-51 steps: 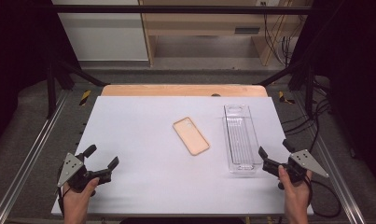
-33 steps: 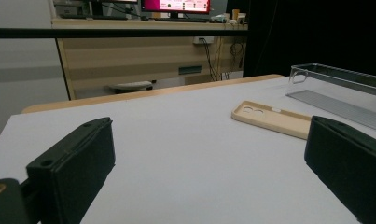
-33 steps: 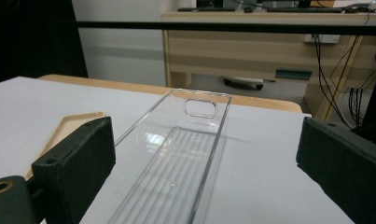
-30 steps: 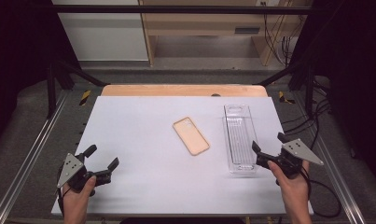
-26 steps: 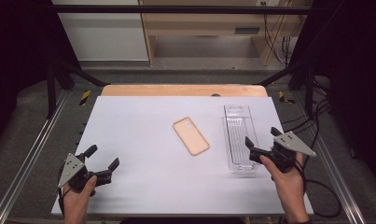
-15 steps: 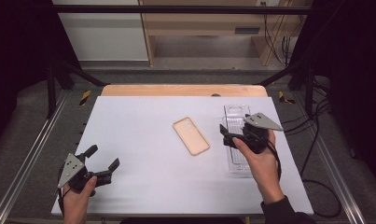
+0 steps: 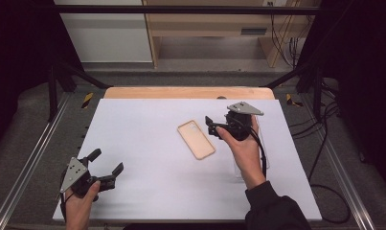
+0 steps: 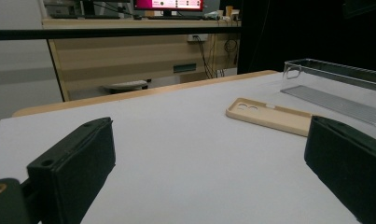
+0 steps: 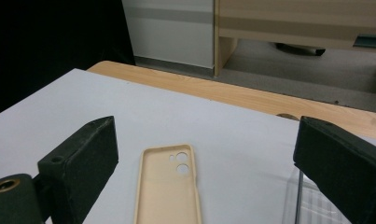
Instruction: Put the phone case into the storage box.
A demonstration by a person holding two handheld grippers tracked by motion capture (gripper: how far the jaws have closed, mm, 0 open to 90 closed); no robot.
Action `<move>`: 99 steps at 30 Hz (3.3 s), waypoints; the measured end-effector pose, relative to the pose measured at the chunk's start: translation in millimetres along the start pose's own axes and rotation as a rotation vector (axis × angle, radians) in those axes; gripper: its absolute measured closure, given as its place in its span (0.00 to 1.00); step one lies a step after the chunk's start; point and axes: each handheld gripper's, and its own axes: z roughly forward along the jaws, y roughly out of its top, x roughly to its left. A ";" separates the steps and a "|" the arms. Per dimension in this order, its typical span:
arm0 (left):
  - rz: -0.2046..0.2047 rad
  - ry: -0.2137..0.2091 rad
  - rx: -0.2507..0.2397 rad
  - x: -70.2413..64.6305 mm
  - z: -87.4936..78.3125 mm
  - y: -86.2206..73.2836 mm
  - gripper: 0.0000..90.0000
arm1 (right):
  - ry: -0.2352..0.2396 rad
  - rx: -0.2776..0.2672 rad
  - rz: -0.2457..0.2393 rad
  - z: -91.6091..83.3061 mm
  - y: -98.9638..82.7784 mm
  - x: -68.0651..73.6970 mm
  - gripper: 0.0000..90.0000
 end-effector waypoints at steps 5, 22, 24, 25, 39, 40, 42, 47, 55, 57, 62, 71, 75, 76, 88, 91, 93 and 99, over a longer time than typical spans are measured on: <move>0.005 -0.003 0.003 -0.4 0.6 0.1 0.02 | -0.009 0.021 0.004 15.2 -1.7 2.2 0.09; 0.014 -0.011 0.007 -1.5 1.6 0.5 0.02 | -0.032 0.111 0.010 56.1 -20.5 18.8 0.32; 0.014 -0.012 0.006 -1.5 1.4 0.7 0.02 | -0.024 0.129 0.006 60.4 -23.8 21.6 0.39; 0.014 -0.011 0.005 -1.5 1.3 0.8 0.02 | -0.018 0.134 -0.005 62.4 -25.2 23.1 0.43; 0.010 -0.013 -0.001 -1.3 1.3 1.5 0.02 | 0.001 0.262 -0.074 85.4 -45.4 31.3 0.94; 0.008 -0.012 -0.003 -1.2 1.3 1.6 0.02 | 0.002 0.269 -0.074 86.2 -46.6 31.6 0.95; 0.008 -0.011 -0.003 -0.9 1.3 1.6 0.02 | 0.001 0.279 -0.083 87.3 -48.7 32.9 0.97; 0.006 -0.009 0.000 -0.8 1.7 1.5 0.02 | 0.002 0.306 -0.109 90.6 -53.3 35.4 1.00; 0.002 -0.010 0.001 -0.7 1.6 1.7 0.02 | 0.013 0.366 -0.149 96.6 -65.1 45.3 1.00; 0.002 -0.011 -0.002 -1.1 1.9 1.8 0.02 | 0.012 0.366 -0.153 97.1 -65.6 46.8 1.00; 0.005 -0.018 0.002 -2.8 3.5 1.8 0.02 | 0.015 0.394 -0.159 101.6 -70.1 48.3 1.00; 0.007 -0.023 0.005 -3.5 4.3 1.7 0.02 | 0.038 0.448 -0.177 104.4 -79.0 52.9 1.00; 0.008 -0.025 0.005 -3.8 4.2 1.8 0.02 | 0.037 0.479 -0.185 102.6 -86.8 56.1 1.00; 0.007 -0.026 0.006 -3.8 4.3 1.7 0.02 | 0.037 0.479 -0.185 102.6 -86.8 56.1 1.00; 0.011 -0.026 0.009 -5.3 4.6 2.0 0.02 | 0.032 0.508 -0.196 66.2 -100.5 62.1 1.00; 0.014 -0.027 0.010 -6.3 4.8 2.1 0.02 | 0.047 0.508 -0.176 61.0 -102.7 61.4 1.00; 0.015 -0.027 0.011 -6.5 4.9 2.1 0.02 | 0.055 0.507 -0.176 56.5 -105.0 62.3 1.00; 0.013 -0.027 0.011 -6.6 4.7 2.1 0.02 | 0.097 0.513 -0.188 41.1 -111.7 68.9 1.00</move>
